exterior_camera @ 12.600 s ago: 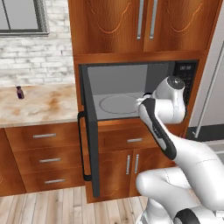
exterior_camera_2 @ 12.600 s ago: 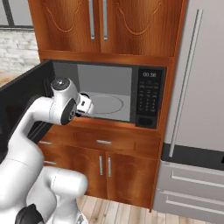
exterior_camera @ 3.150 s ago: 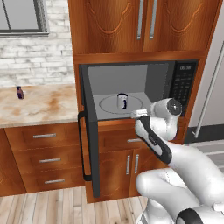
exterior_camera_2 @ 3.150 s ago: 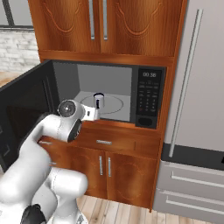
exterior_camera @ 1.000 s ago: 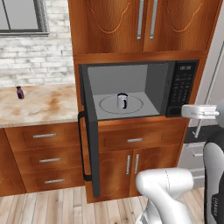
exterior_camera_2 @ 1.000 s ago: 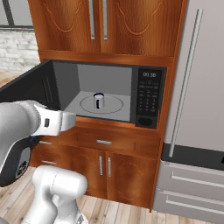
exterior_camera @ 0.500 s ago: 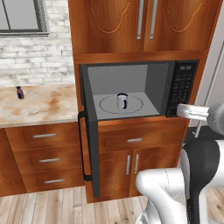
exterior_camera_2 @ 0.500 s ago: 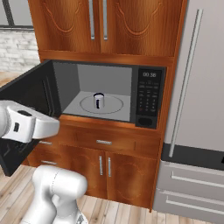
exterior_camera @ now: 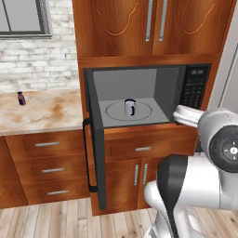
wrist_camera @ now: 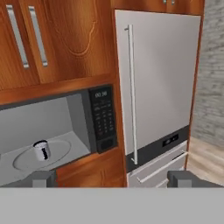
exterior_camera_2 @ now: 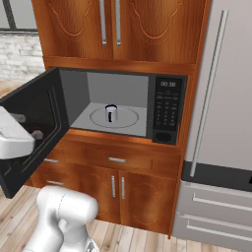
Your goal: Pick the mug from the counter and place it inside the microwave. Then close the microwave.
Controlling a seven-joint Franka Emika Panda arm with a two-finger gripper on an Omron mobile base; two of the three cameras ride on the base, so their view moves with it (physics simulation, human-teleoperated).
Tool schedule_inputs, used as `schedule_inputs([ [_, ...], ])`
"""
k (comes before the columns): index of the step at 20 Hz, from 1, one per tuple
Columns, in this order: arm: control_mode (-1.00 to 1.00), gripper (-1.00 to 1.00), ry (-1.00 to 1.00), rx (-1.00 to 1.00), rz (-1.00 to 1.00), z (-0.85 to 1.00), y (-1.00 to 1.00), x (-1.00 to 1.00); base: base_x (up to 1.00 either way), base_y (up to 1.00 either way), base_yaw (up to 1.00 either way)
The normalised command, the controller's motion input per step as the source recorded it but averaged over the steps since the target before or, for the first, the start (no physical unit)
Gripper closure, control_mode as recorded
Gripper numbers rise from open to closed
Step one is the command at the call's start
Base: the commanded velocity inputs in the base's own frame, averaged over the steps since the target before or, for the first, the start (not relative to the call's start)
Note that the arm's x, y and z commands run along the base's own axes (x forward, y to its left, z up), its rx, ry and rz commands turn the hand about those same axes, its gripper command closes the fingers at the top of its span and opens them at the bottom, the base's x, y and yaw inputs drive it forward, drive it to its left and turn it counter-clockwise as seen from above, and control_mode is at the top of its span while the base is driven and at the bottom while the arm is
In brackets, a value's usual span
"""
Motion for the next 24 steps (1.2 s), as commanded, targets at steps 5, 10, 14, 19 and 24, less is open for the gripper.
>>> schedule_inputs([
  [5, -1.0, -1.0, -0.18, -0.07, -0.12, 0.0, 0.34, -0.01, 0.0, 0.0, 0.0],
  [10, -1.0, -1.0, -0.08, -0.07, -0.15, 0.0, 0.32, -0.22, 0.0, 0.0, 0.0],
  [14, -1.0, -1.0, 0.0, -0.07, -0.16, 0.0, 0.33, -0.45, 0.0, 0.0, 0.0],
  [19, -1.0, -1.0, 0.0, -0.07, -0.14, 0.06, 0.4, -0.37, 0.0, 0.0, 0.0],
  [24, -1.0, -1.0, 0.03, -0.09, -0.14, 0.12, 0.36, -0.26, 0.0, 0.0, 0.0],
])
